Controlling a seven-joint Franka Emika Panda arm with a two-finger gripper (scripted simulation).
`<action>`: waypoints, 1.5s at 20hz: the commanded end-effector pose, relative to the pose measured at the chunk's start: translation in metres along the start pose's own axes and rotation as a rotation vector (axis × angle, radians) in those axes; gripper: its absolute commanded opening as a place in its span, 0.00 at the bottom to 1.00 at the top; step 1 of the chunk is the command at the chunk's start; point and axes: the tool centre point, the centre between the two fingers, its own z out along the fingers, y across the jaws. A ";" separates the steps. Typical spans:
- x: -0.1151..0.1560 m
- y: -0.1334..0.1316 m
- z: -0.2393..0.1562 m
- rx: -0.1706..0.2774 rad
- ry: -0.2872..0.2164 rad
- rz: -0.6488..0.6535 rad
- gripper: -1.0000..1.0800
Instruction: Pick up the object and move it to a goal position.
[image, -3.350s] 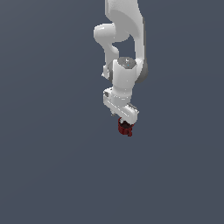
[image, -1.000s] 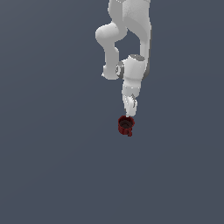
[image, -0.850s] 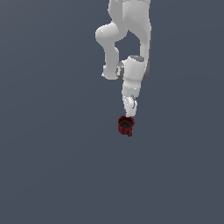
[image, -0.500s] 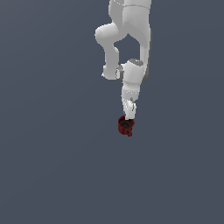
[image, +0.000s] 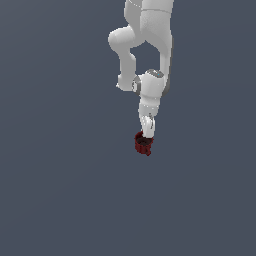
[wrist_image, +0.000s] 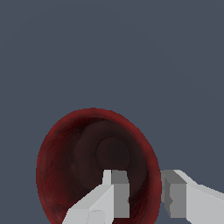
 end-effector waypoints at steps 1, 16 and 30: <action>0.000 0.001 0.001 -0.002 0.001 0.000 0.00; 0.012 -0.028 -0.005 0.000 0.001 0.000 0.00; 0.050 -0.125 -0.023 0.000 0.002 -0.001 0.00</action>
